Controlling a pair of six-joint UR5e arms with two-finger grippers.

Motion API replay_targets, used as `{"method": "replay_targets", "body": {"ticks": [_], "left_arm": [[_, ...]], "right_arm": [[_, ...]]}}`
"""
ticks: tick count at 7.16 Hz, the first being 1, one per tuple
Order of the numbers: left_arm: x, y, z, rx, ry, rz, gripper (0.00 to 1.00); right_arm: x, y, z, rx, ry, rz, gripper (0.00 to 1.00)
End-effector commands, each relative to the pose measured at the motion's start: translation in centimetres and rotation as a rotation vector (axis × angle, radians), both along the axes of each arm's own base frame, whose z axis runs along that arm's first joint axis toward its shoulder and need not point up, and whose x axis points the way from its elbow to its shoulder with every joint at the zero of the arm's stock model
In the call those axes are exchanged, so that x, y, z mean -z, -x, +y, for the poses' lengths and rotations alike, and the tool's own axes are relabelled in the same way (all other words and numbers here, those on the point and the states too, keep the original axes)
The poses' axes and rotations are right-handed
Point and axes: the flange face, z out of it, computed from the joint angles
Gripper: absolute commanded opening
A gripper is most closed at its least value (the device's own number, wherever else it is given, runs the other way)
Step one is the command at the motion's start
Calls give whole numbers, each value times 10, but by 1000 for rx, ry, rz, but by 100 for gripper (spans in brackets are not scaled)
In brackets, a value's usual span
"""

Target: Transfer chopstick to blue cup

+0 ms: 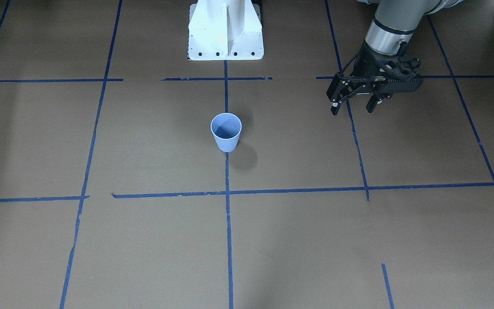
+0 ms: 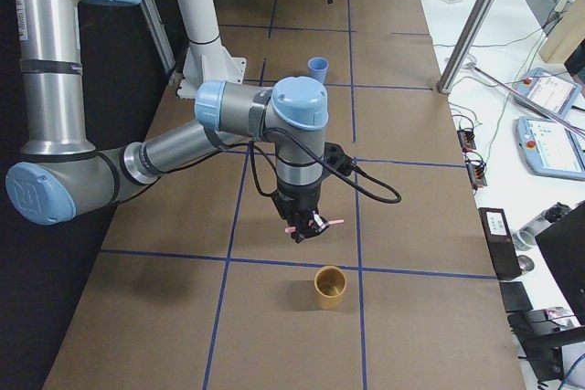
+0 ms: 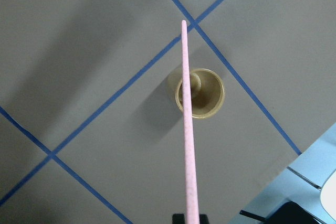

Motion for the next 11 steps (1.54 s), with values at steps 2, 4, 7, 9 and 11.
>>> {"method": "replay_targets", "body": {"ticks": [2, 4, 7, 9, 11], "left_arm": [[-6, 9, -3, 12, 0, -11, 100], [-9, 14, -8, 23, 4, -16, 100], [-13, 14, -11, 26, 7, -19, 100], [-18, 11, -14, 26, 14, -25, 100], [-21, 10, -15, 27, 19, -29, 100]], "right_arm": [[71, 98, -45, -70, 100, -201, 0], [140, 194, -87, -7, 104, -219, 0], [244, 369, -84, -28, 314, -274, 0], [295, 437, -61, -118, 483, -356, 0], [317, 501, -47, -245, 636, -450, 0]]}}
